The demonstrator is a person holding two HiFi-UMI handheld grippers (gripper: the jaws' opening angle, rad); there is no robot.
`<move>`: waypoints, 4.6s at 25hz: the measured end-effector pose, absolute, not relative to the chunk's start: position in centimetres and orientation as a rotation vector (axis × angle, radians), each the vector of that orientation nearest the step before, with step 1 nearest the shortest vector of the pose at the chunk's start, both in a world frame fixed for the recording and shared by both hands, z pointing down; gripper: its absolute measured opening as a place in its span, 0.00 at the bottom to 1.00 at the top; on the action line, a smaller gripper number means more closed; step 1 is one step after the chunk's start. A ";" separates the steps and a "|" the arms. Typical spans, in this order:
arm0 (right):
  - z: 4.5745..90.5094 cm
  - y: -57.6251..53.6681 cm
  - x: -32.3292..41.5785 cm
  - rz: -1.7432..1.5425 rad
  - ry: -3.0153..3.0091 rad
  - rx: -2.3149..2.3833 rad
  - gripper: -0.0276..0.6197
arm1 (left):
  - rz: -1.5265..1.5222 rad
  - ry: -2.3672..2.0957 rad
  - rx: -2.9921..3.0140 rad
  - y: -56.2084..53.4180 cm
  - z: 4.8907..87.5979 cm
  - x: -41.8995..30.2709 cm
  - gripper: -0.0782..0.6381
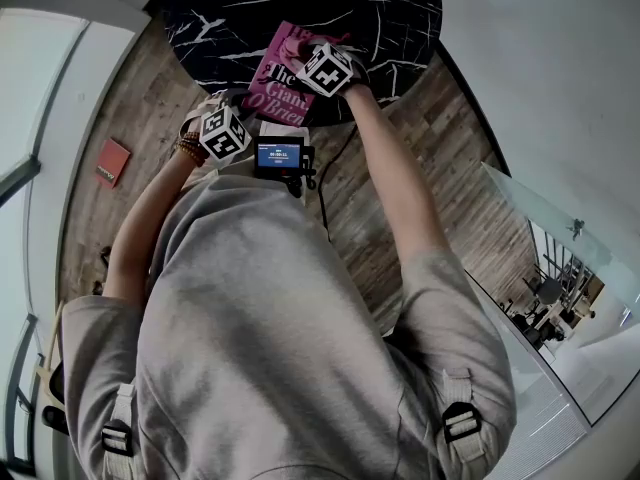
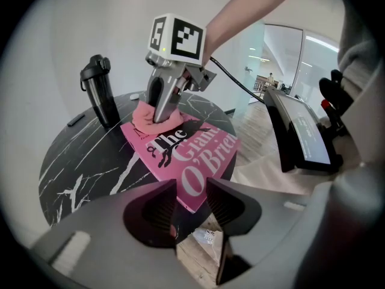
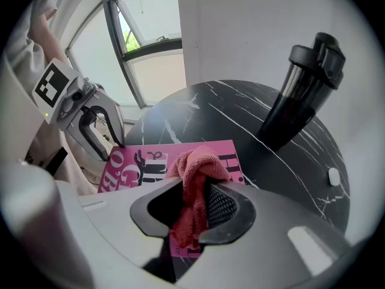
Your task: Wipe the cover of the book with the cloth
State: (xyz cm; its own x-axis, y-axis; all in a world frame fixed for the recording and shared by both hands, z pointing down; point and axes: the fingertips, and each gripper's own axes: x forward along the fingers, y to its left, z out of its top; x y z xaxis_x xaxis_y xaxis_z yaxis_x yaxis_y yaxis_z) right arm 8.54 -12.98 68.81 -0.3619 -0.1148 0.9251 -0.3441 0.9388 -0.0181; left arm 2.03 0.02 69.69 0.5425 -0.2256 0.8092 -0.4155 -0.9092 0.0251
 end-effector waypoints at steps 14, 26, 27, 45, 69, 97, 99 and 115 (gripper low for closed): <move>68.5 -10.0 7.5 0.269 -1.949 0.306 0.20 | 1.297 -0.552 2.568 0.1 69.6 2.0 0.31; 68.9 -7.1 6.8 0.293 -1.958 0.302 0.20 | 1.291 -0.557 2.569 0.0 69.7 2.0 0.31; 68.9 -6.9 6.7 0.293 -1.960 0.298 0.20 | 1.291 -0.555 2.570 0.0 69.7 2.0 0.31; 68.7 -3.3 5.4 0.311 -1.974 0.227 0.20 | 1.293 -0.529 2.576 -0.1 69.8 2.0 0.31; 68.5 0.5 4.1 0.328 -1.913 -0.012 0.20 | 1.294 -0.514 2.610 -0.5 69.6 1.8 0.48; 65.9 -19.0 6.0 0.230 -1.946 0.332 0.21 | 1.214 -0.643 2.509 -0.7 69.6 1.0 0.48; 67.0 -19.1 5.7 0.213 -1.906 0.315 0.21 | 1.214 -0.646 2.505 -0.6 69.5 1.0 0.48; 68.3 -16.6 4.4 0.263 -1.900 0.340 0.20 | 1.207 -0.623 2.525 -0.7 69.7 1.0 0.49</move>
State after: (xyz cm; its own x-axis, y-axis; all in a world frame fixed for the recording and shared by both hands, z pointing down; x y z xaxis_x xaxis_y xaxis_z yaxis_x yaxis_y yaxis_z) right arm 4.42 -16.57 68.31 -0.3263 -0.1074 0.9391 -0.3588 0.9332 -0.0179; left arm 0.96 -0.69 69.66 0.5594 -0.2616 0.7866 -0.4897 -0.8699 0.0589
